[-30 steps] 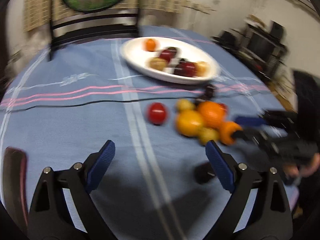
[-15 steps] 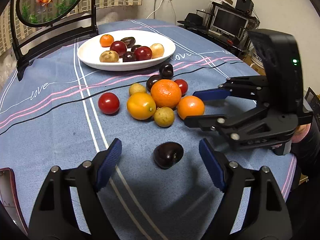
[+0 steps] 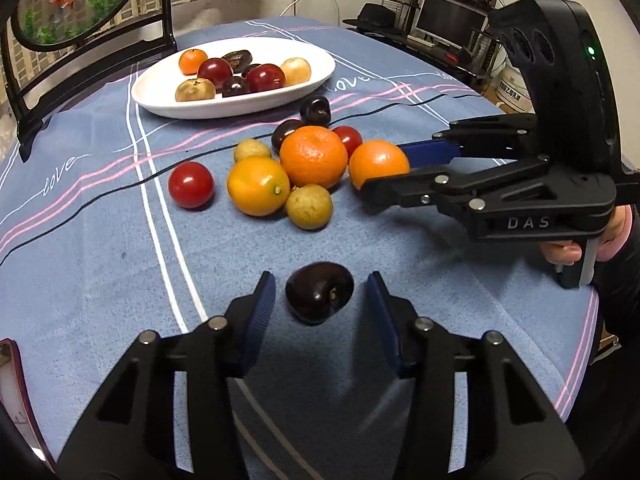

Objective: Organize fruits
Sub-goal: 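Grasp the dark cherry with the left gripper while the right grasps a tangerine, then carry both fruits onto the white plate and open both grippers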

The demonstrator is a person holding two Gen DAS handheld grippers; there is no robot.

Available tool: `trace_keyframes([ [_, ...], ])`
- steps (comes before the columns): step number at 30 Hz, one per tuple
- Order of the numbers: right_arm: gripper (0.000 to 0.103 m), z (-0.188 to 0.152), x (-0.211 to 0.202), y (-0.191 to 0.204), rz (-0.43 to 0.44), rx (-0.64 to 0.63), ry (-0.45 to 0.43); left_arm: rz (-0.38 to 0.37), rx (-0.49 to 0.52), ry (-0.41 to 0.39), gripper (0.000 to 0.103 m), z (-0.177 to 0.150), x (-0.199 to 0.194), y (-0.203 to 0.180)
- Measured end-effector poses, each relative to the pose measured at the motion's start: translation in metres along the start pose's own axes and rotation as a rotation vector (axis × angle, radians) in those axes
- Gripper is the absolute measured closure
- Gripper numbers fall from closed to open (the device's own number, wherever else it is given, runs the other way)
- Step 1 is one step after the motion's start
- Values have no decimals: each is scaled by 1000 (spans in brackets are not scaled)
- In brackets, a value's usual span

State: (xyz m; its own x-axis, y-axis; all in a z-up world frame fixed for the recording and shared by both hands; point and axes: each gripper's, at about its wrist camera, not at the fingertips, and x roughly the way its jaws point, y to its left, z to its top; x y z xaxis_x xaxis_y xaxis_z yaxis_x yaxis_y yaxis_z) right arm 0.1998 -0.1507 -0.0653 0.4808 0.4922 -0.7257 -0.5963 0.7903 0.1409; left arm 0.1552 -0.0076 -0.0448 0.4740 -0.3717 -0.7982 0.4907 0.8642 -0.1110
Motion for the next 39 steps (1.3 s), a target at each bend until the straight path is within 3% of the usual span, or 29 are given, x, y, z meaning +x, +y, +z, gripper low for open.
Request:
trace_keyframes([
  [6, 66, 0, 0, -1, -7, 6, 1, -15, -22, 5, 69, 1, 3, 5],
  [16, 66, 7, -11, -14, 41, 60, -44, -3, -96, -53, 70, 13, -8, 19],
  [24, 66, 57, -17, -54, -32, 172, -224, 104, -221, -179, 70, 92, -17, 60],
  [27, 66, 79, -5, -75, -60, 234, -244, 159, -268, -211, 70, 128, -4, 80],
  [31, 66, 98, 14, -99, -94, 276, -248, 198, -305, -198, 70, 161, 23, 104],
  [39, 61, 116, 44, -128, -85, 335, -212, 284, -330, -143, 68, 179, 55, 124],
])
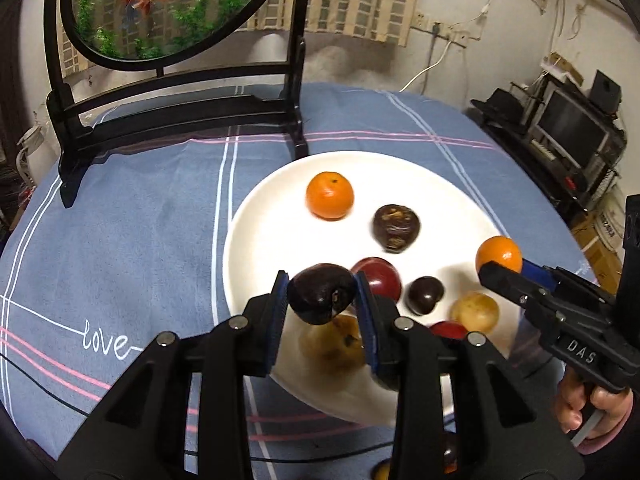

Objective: Organize fruits
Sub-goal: 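Carry both fruits onto the white plate and open both grippers, then grasp a red tomato with the right gripper while the left grasps another red fruit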

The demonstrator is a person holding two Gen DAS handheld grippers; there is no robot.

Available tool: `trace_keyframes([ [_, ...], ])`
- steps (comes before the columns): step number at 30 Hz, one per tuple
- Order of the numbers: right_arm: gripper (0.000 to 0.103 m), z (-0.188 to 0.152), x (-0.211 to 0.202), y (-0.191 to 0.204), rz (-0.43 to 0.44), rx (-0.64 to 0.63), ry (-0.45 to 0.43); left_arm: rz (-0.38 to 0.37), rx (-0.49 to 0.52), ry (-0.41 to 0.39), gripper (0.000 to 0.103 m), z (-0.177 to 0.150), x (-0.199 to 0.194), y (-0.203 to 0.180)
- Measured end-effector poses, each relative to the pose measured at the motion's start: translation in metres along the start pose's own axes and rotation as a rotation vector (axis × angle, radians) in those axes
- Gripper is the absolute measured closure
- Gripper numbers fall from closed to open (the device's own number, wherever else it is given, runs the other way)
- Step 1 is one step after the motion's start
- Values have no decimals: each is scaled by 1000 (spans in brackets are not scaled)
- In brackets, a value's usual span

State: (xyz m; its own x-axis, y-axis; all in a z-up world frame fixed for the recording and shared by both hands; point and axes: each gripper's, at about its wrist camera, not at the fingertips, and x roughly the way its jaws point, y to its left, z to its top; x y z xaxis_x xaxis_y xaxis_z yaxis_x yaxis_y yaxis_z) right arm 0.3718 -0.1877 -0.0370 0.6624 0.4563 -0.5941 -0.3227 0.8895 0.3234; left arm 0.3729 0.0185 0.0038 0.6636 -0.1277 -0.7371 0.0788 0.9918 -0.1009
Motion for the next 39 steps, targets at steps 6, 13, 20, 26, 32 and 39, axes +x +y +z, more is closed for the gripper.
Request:
trace_keyframes([
  [6, 44, -4, -32, 11, 2, -31, -45, 133, 46, -68, 20, -9, -27, -7],
  [13, 44, -36, -66, 32, 25, -94, -45, 129, 57, -77, 19, -39, -59, -15],
  [20, 44, -78, -79, 50, 29, -214, -2, 116, 40, -72, 14, -88, -77, 2],
  [26, 45, -93, -76, 53, 57, -245, 78, 125, -10, -32, 15, -114, -79, 27],
  [32, 61, -105, -73, 58, 18, -326, 140, 130, -58, -59, 13, -117, -90, 42],
  [39, 64, -117, -68, 65, 11, -391, 183, 129, -65, -59, 13, -119, -92, 44],
])
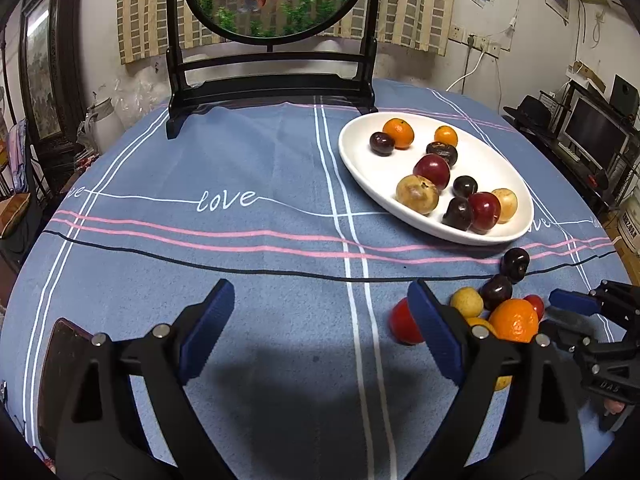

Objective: Organize fruits
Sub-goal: 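Grasp a red tomato with the right gripper while the left grasps another red fruit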

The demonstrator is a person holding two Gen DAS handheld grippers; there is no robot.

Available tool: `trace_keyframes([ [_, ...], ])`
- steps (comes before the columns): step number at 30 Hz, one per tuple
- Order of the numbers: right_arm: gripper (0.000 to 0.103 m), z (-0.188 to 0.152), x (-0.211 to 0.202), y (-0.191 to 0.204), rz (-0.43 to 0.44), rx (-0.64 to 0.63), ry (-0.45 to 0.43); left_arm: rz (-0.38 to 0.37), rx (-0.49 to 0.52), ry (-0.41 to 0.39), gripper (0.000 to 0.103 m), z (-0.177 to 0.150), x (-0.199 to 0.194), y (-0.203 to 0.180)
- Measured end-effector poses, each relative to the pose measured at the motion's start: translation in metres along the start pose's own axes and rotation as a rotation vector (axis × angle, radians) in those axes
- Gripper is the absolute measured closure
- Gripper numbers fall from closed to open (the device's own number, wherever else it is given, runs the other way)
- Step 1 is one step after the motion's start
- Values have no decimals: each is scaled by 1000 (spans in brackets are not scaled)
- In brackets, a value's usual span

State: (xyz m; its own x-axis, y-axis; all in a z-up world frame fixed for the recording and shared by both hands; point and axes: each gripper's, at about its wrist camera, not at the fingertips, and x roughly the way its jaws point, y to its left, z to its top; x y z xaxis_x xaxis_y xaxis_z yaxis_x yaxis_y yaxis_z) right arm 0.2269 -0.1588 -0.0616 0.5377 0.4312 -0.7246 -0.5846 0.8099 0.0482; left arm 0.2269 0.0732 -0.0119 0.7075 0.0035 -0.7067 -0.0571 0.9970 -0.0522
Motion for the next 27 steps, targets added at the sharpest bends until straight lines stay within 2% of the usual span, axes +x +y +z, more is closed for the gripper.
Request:
trace_keyframes([
  [8, 66, 8, 19, 1, -22, -34, 25, -1, -17, 1, 13, 1, 0, 4],
  [14, 74, 9, 23, 5, -28, -58, 28, -2, -35, 4, 13, 2, 0, 8],
  [17, 74, 8, 14, -4, -5, 2, 7, -10, -36, 18, 13, 0, 4, 7],
  [19, 74, 8, 9, -12, 2, 48, -5, -41, -38, 31, 13, -1, 7, 5],
  [21, 74, 8, 8, -18, 10, 87, -3, -84, -39, 51, 16, -3, 11, 3],
  [23, 74, 7, 9, -23, 11, 116, 3, -135, -43, 79, 28, -4, 16, -1],
  [27, 74, 7, 8, -25, 0, 128, -1, -213, -58, 120, 44, -5, 23, -6],
])
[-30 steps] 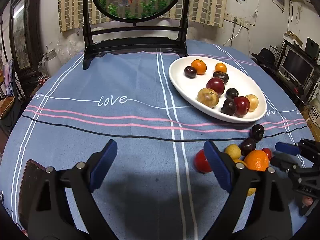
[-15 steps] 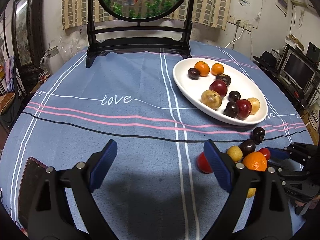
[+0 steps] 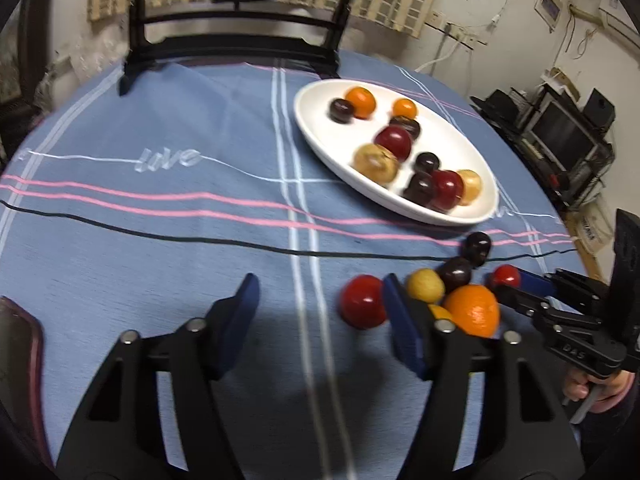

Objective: Organize fruits
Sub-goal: 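Grasp a red tomato with the right gripper while the left grasps another red fruit, then lower both red fruits onto the white plate and open both grippers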

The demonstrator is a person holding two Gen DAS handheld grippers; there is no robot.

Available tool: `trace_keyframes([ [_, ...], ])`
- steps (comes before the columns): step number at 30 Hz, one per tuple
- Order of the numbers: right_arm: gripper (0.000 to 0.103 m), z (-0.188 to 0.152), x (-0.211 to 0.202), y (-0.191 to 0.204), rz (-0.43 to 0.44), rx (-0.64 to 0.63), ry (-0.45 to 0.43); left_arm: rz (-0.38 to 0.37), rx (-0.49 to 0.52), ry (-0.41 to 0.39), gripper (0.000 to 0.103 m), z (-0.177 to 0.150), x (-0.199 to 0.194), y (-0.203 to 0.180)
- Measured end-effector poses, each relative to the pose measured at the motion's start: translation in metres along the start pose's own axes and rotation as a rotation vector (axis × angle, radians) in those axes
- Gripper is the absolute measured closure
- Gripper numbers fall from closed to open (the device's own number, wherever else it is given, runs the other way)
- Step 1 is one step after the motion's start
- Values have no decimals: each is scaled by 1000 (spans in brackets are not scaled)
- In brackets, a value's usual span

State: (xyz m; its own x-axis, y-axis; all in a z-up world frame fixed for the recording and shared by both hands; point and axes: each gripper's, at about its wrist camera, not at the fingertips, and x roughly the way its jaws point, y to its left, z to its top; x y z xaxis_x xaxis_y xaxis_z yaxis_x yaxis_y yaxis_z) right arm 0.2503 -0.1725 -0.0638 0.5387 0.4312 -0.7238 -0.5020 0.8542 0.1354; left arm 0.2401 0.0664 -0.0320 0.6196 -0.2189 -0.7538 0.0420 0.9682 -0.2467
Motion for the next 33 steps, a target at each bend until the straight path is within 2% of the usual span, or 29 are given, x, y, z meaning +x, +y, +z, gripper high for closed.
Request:
trace_keyframes([
  [7, 74, -1, 0, 2, 2, -1, -1, -40, 9, 27, 49, 1, 13, -13],
  [9, 74, -1, -1, 3, 4, -3, -4, -44, 5, 43, 53, 1, 17, -14],
  [11, 74, -1, -2, 4, 4, -3, -8, -52, 2, 71, 63, 1, 23, -14],
  [14, 73, -1, -3, 4, 3, -2, -11, -83, -25, 104, 66, 1, 31, -15],
  [17, 74, -1, -3, 4, 3, 2, -10, -69, -21, 105, 66, 0, 33, -18],
  [20, 74, -2, -3, 4, 2, 2, -11, -53, -7, 102, 71, -2, 33, -21],
  [28, 74, -1, -6, 3, 5, -2, -23, -58, -35, 81, 72, -4, 25, -17],
  [33, 73, 16, -21, 5, 12, -30, -112, -48, 0, 4, 73, 11, 3, -22],
])
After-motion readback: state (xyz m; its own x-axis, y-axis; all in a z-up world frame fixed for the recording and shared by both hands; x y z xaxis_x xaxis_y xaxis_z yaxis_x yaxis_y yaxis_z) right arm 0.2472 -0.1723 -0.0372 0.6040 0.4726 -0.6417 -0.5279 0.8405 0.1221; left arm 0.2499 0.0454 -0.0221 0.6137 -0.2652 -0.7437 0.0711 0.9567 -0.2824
